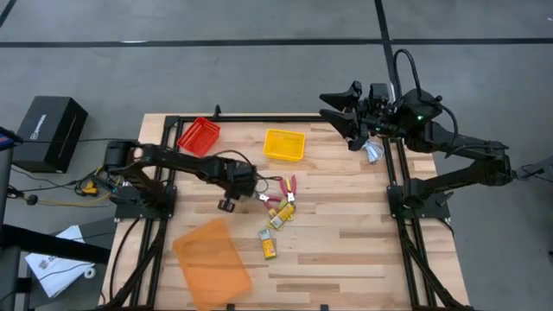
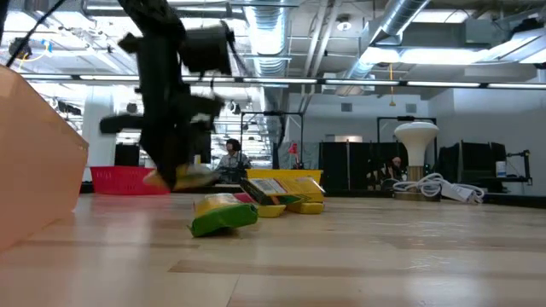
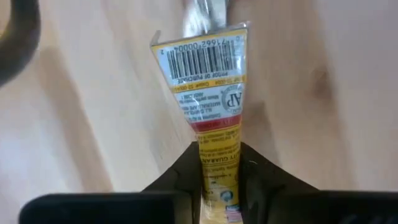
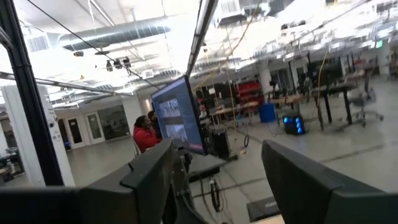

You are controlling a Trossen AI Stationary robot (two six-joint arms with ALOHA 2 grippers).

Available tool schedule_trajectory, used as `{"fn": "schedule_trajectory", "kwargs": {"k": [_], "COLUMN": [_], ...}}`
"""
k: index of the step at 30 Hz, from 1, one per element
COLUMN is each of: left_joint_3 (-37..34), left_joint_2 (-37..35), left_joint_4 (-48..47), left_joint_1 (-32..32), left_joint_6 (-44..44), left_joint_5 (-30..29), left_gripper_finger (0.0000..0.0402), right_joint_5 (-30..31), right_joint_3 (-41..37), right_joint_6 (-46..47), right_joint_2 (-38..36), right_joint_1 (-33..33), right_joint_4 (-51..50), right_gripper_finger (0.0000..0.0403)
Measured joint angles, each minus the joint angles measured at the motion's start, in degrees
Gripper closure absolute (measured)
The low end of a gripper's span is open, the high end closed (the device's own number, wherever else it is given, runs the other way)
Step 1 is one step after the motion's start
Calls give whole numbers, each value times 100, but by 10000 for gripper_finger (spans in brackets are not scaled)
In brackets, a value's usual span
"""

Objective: Pick & Place School Supplies
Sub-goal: Put the yellow crayon box into the orange bin

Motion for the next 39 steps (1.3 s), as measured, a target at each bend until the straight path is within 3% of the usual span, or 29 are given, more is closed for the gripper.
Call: {"fn": "schedule_trajectory", "kwargs": {"k": [7,11,17,20,25,31,36,39], "left_joint_3": [-2,-2,-2,-21,-165,-1026,-1395,-1429], "left_joint_2": [-1298,-2062,-3040,-3279,-3062,-2220,-1654,-1443], "left_joint_4": [-377,-625,-605,-625,-592,101,718,736], "left_joint_1": [109,-34,-897,-1545,-2657,-3612,-3874,-3845], "left_joint_6": [-1219,-2137,-3730,-4572,-5415,-6179,-6806,-7028], "left_joint_5": [356,1476,2792,3013,2622,2622,2670,2675], "left_gripper_finger": [346,346,346,346,346,346,339,290], "right_joint_5": [-2,-169,-298,-302,-313,-313,-310,-312], "right_joint_3": [0,0,0,0,1,0,0,0], "right_joint_6": [-26,-24,-24,-24,-22,-20,6,123], "right_joint_2": [0,0,0,0,18,42,42,44], "right_joint_1": [-128,-203,-232,-232,-215,-138,-142,-145], "right_joint_4": [201,204,182,179,170,155,156,160], "right_gripper_finger": [168,168,168,168,168,168,168,168]}}
